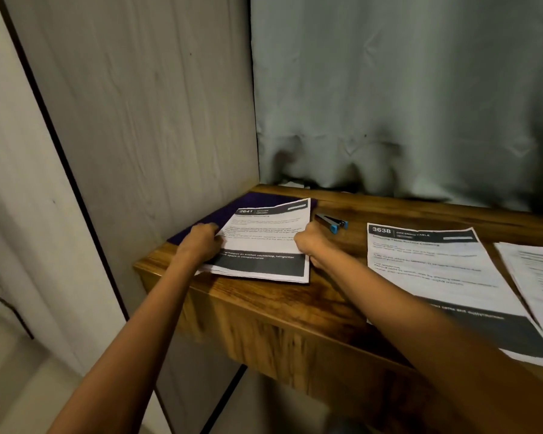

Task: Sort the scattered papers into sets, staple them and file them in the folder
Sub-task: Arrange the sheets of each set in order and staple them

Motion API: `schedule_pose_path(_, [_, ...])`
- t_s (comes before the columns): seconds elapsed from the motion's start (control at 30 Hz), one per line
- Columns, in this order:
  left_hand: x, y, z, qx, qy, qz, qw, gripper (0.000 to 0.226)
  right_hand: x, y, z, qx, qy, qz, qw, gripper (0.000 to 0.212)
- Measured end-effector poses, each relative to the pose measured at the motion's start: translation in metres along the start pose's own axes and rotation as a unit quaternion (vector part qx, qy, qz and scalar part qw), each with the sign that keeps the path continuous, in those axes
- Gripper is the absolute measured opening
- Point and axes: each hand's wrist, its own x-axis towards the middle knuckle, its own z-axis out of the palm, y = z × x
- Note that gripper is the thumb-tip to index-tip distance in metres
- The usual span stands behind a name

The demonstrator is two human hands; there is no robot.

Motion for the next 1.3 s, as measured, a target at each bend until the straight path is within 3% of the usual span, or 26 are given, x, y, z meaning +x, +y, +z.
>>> schedule_pose_path(0.13, [-0.011, 0.014, -0.007, -0.012, 0.072, -0.018, 0.997, 0.036, -0.005, 0.001, -0.021, -0.054, 0.046, -0.007, 0.997, 0.035])
schedule_pose_path(0.33, [-0.034, 0.074, -0.02, -0.08, 0.088, 0.062, 0.991, 0.04, -0.015, 0.0, -0.075, -0.091, 0.117, -0.021, 0.989, 0.042])
schedule_pose_path(0.6, [-0.077, 0.171, 0.0, -0.169, 0.013, 0.109, 0.98, 0.041, -0.04, 0.03, -0.156, -0.186, 0.196, -0.001, 0.963, 0.034])
schedule_pose_path(0.9, [-0.105, 0.242, 0.052, -0.162, -0.168, 0.078, 0.969, 0.039, -0.054, 0.088, -0.215, -0.357, 0.174, 0.094, 0.913, 0.037])
schedule_pose_path(1.07, [-0.11, 0.267, 0.063, -0.202, -0.182, 0.09, 0.958, 0.038, -0.05, 0.106, -0.224, -0.377, 0.137, 0.141, 0.905, 0.046])
schedule_pose_path(1.3, [-0.098, 0.276, 0.066, -0.255, -0.181, 0.044, 0.949, 0.034, -0.045, 0.114, -0.225, -0.368, 0.177, 0.138, 0.902, 0.045])
